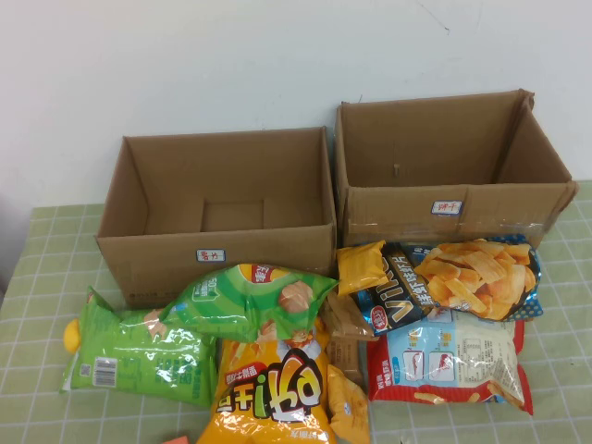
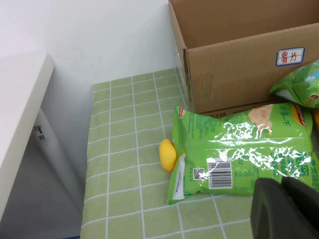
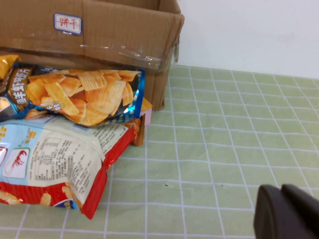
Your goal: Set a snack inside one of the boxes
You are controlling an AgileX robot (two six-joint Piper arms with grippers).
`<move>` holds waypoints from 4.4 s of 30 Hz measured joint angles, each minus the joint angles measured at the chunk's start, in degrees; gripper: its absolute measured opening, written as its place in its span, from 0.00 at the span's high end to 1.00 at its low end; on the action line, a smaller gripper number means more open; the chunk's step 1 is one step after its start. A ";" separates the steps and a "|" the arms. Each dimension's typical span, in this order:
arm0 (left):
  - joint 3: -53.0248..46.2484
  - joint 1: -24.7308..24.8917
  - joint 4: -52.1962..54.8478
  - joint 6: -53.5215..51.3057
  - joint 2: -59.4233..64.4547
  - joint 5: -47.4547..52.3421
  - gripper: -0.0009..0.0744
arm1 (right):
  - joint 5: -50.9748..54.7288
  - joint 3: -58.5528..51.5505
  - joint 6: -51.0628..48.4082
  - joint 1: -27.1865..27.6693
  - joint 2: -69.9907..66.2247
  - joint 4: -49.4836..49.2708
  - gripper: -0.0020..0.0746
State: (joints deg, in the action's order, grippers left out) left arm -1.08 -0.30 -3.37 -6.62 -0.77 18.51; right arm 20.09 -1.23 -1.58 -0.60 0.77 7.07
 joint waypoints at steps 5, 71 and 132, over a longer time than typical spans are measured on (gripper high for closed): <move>0.00 0.00 0.00 0.00 0.00 0.00 0.99 | 0.00 0.00 0.00 0.00 0.00 0.00 0.98; 23.08 3.78 -49.60 -29.80 7.24 13.16 0.99 | 0.00 0.00 0.00 0.00 0.00 0.00 0.98; 55.69 1.62 2.74 6.62 99.05 14.32 0.46 | 0.00 0.00 0.00 0.00 0.00 0.00 0.98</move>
State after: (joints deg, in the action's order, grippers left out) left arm 54.61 1.32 -0.63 0.00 98.28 32.83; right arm 20.09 -1.23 -1.58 -0.60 0.77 7.07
